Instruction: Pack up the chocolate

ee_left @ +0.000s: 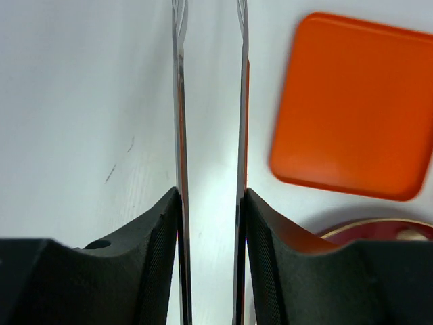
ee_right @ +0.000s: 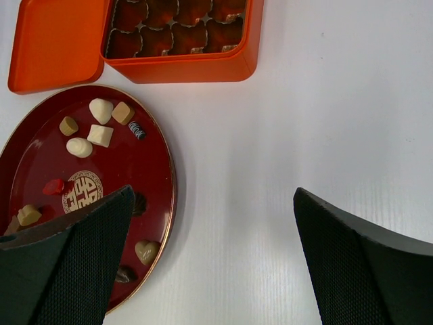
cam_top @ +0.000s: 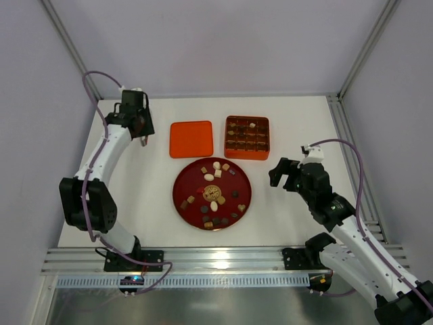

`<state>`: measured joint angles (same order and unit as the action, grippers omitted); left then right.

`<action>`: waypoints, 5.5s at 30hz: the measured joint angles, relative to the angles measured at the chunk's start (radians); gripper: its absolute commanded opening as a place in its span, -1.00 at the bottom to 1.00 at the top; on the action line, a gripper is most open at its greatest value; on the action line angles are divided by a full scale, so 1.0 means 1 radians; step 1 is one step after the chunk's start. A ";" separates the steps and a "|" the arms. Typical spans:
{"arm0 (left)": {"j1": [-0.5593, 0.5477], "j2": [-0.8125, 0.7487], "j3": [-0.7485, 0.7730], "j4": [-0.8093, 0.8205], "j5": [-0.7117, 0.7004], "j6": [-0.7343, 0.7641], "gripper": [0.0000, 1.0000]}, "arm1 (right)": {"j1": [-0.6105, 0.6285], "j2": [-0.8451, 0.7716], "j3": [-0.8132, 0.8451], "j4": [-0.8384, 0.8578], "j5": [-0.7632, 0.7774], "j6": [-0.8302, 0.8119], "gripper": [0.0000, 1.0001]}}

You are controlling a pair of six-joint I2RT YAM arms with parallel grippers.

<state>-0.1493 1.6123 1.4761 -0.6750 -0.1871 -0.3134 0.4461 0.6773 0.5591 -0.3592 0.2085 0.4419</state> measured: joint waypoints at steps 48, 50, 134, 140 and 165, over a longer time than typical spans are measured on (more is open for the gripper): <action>-0.015 0.242 0.045 0.162 0.146 -0.074 0.23 | 0.010 0.540 0.440 0.043 -0.227 0.016 0.88; -0.029 0.313 0.062 0.160 0.139 -0.073 0.21 | 0.011 0.596 0.488 0.048 -0.246 0.017 0.85; 0.232 0.519 0.112 0.240 0.726 -0.171 -1.00 | 0.090 1.721 1.547 -0.089 -0.433 0.062 0.67; 0.256 0.519 0.087 0.257 0.745 -0.189 -1.00 | 0.090 1.724 1.548 -0.074 -0.463 0.097 0.66; 0.264 0.434 0.018 0.335 0.825 -0.257 -1.00 | 0.086 1.744 1.495 0.132 -0.650 0.304 -0.01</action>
<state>0.1146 2.0460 1.4944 -0.3405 0.6376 -0.5701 0.5323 2.4210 2.0541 -0.2276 -0.4416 0.7460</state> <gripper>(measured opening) 0.005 0.564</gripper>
